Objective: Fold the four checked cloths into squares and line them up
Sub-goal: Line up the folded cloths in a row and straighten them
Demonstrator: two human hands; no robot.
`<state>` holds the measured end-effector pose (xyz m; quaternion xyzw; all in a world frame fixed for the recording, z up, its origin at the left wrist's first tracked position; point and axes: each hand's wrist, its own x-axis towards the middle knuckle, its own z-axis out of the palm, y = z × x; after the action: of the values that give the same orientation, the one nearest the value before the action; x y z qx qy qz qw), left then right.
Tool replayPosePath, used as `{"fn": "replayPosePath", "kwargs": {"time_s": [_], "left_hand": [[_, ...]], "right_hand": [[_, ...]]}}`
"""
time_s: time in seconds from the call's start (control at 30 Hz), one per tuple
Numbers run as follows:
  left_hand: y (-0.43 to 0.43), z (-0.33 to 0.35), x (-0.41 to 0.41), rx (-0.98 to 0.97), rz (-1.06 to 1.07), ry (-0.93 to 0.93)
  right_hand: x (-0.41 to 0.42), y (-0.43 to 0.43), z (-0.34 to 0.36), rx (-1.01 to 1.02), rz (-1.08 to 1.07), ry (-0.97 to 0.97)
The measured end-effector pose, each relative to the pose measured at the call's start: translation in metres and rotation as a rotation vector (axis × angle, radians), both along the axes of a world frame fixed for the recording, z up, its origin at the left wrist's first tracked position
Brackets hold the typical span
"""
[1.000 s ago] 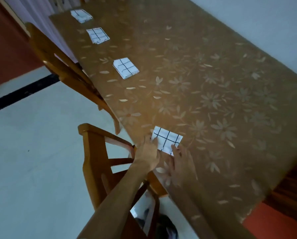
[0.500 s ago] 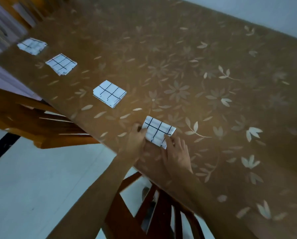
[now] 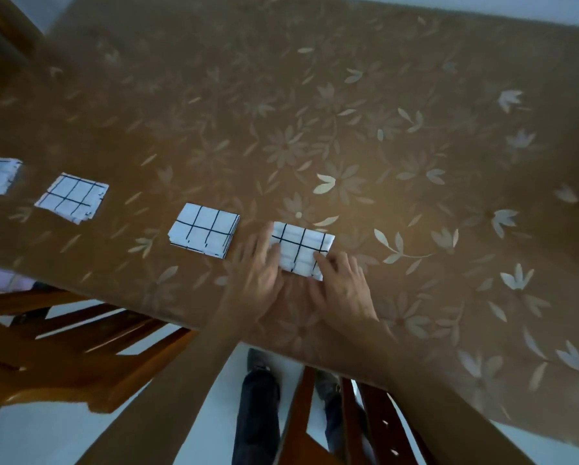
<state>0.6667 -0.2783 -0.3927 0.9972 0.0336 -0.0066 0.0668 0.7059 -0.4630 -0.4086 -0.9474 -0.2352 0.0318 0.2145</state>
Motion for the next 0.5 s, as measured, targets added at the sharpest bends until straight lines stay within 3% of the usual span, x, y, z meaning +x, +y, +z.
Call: {"fn": "replayPosePath", "kwargs": {"time_s": [0.17,0.33,0.5], "left_hand": [[0.002,-0.014,0.014,-0.027,-0.318,0.045],[0.007,-0.036,0.018,0.047,-0.347,0.160],[0.016,-0.041,0.018,-0.020,-0.266,0.165]], "right_hand": [[-0.015,0.023,0.019,0.009,-0.227,-0.015],[-0.013,0.060,0.000,-0.073,-0.126,0.061],[-0.018,0.051,-0.020,-0.228,-0.199,0.118]]}}
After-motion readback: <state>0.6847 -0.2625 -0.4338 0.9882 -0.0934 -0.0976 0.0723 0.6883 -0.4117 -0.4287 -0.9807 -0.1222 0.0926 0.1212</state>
